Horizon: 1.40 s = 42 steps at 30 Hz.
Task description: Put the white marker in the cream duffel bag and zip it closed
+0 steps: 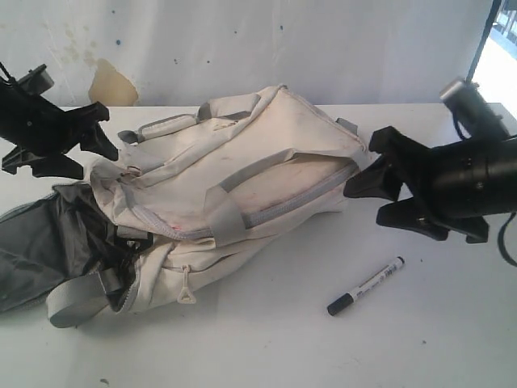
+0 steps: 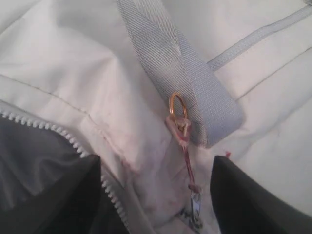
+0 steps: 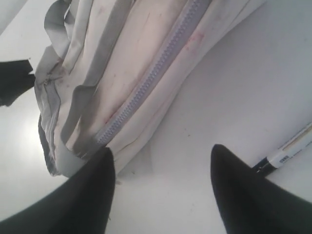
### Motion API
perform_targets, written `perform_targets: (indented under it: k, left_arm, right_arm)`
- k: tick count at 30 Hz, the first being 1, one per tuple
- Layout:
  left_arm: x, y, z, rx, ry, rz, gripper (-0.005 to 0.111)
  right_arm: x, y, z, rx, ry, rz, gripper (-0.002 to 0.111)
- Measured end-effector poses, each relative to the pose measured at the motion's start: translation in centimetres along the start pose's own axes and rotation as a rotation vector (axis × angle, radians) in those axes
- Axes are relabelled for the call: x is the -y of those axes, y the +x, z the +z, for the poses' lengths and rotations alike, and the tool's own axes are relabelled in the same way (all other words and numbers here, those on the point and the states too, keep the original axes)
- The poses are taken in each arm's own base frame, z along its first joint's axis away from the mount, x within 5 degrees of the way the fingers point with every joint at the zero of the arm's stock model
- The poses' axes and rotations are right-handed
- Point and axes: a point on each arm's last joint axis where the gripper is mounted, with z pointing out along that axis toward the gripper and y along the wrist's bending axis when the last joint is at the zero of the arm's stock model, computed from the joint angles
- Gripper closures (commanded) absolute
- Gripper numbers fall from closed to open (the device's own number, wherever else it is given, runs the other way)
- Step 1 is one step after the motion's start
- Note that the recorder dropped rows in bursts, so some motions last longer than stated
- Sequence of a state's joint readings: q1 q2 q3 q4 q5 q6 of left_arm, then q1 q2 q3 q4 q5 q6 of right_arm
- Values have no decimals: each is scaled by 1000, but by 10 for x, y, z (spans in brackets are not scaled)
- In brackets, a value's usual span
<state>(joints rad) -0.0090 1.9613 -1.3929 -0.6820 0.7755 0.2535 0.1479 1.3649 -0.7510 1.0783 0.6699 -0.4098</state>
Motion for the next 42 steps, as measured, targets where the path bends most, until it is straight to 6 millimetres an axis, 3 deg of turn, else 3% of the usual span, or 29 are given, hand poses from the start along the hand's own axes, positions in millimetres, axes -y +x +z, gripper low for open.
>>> perform_targets:
  k: [5,9,13,19,25,32,42]
  left_arm:
    - [-4,-3,14,-15,22,-50,37]
    - [-7,-1,25,-32,46,-101,45]
    - [-12,0,35,-51,51,-129,63]
    - [-10,-1,36,-42,71,-156,107]
    - [-6,0,35,-57,119,-183,107]
    - [-11,-6,13,-78,246,-292,107]
    - [-33,-4,-24,-112,522,-341,107]
  right_arm:
    - [-6,-3,19,-17,11,-18,54]
    - [-8,-9,34,5,20,0,54]
    - [-6,-13,49,18,29,50,54]
    - [-9,-18,73,28,32,106,54]
    - [-4,-23,98,20,62,135,57]
    - [4,-31,114,35,95,149,108]
    - [-21,-57,112,86,43,-11,108]
